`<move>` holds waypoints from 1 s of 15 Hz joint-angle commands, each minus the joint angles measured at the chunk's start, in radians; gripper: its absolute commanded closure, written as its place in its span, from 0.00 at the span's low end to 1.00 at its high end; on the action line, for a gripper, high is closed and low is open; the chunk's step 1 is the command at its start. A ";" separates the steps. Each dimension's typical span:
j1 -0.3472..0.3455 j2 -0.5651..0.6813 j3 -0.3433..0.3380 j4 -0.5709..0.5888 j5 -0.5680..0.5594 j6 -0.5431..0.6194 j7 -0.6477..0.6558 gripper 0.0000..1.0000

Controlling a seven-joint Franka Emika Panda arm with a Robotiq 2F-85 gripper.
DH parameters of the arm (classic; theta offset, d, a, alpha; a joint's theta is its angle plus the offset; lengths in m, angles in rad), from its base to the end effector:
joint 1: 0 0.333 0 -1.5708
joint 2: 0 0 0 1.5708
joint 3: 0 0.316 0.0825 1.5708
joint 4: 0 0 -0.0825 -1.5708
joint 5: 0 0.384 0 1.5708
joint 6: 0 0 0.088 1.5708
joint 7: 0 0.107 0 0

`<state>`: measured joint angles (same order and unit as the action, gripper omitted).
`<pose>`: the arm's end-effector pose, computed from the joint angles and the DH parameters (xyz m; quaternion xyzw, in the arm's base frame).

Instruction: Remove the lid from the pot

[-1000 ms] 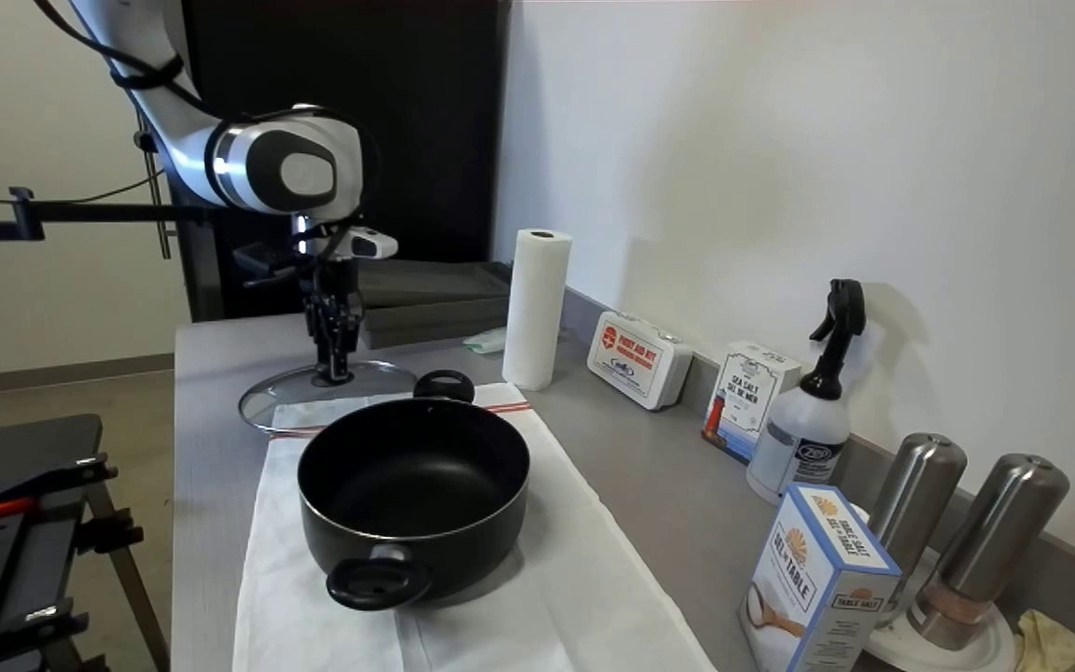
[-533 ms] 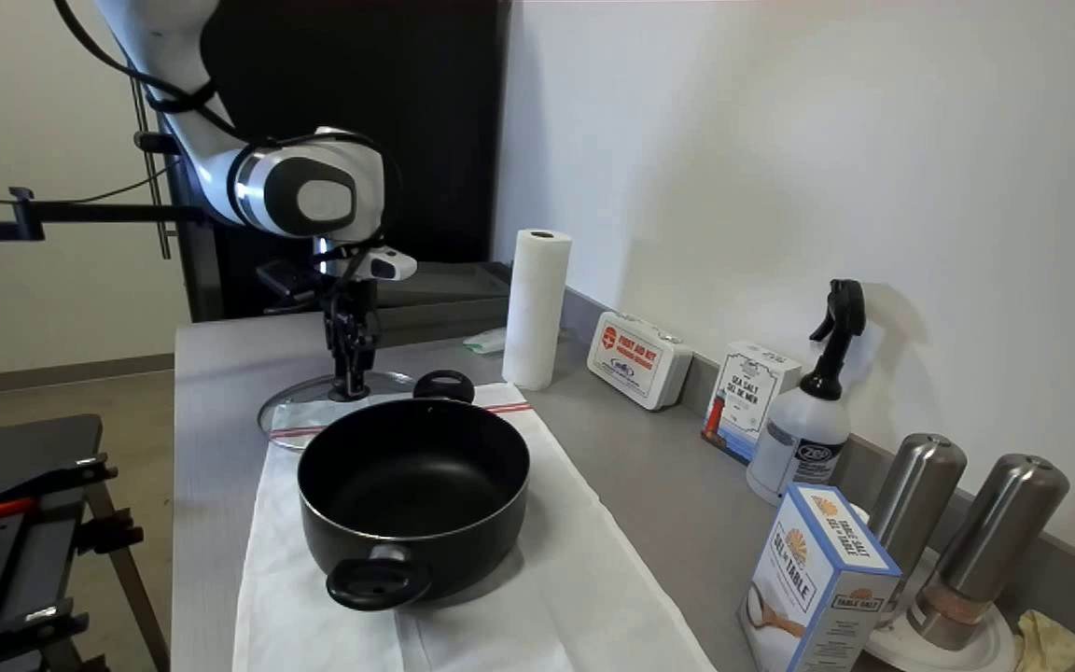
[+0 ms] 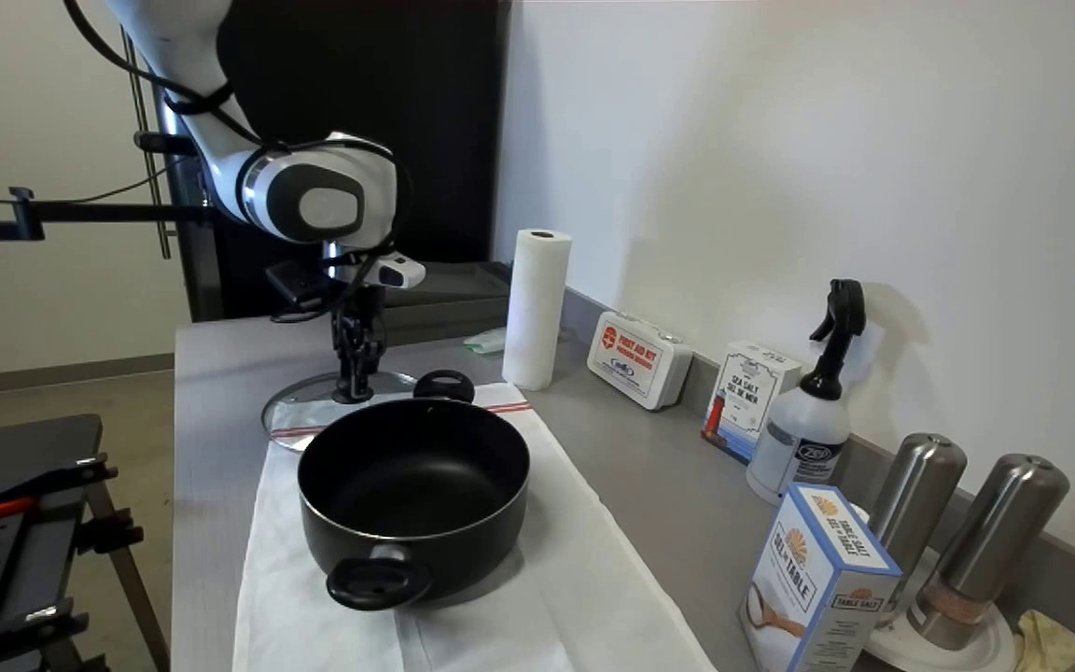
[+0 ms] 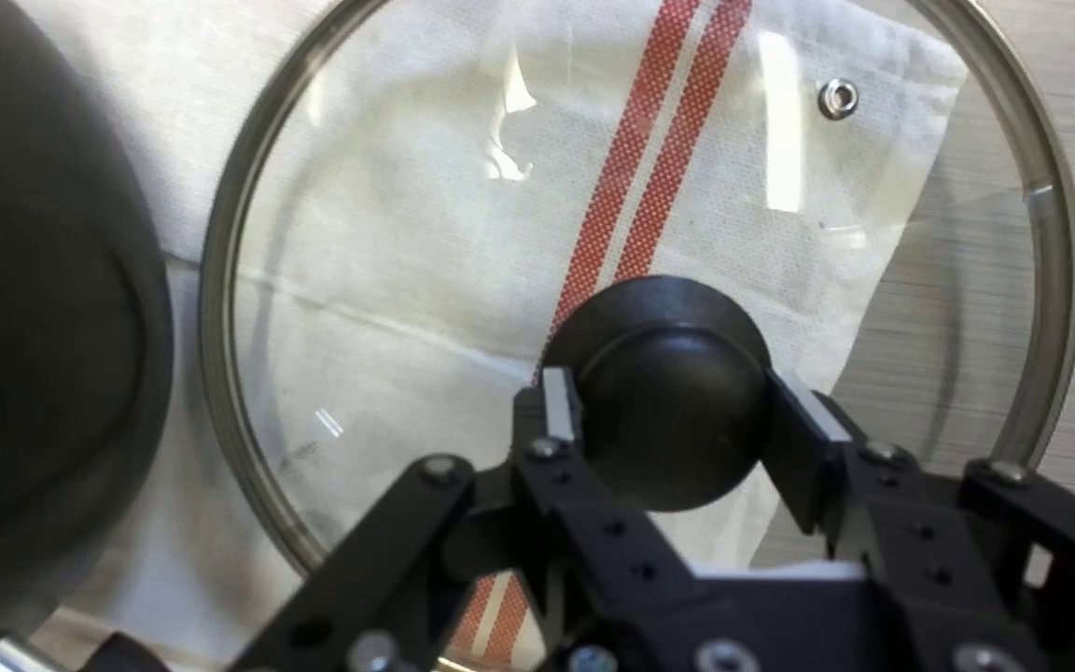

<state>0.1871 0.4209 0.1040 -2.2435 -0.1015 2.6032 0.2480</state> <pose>0.5119 0.1576 0.1736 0.9977 0.0619 -0.0267 0.0109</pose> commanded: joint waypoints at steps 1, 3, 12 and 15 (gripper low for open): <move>-0.022 -0.006 0.013 0.015 0.065 0.013 -0.062 0.75; -0.028 -0.008 0.014 0.015 0.084 0.014 -0.078 0.75; -0.002 0.049 -0.018 0.029 0.053 0.026 -0.059 0.75; 0.010 0.079 -0.028 0.035 0.042 0.035 -0.052 0.75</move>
<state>0.1709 0.4601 0.0976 -2.2344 -0.0444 2.6135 0.1900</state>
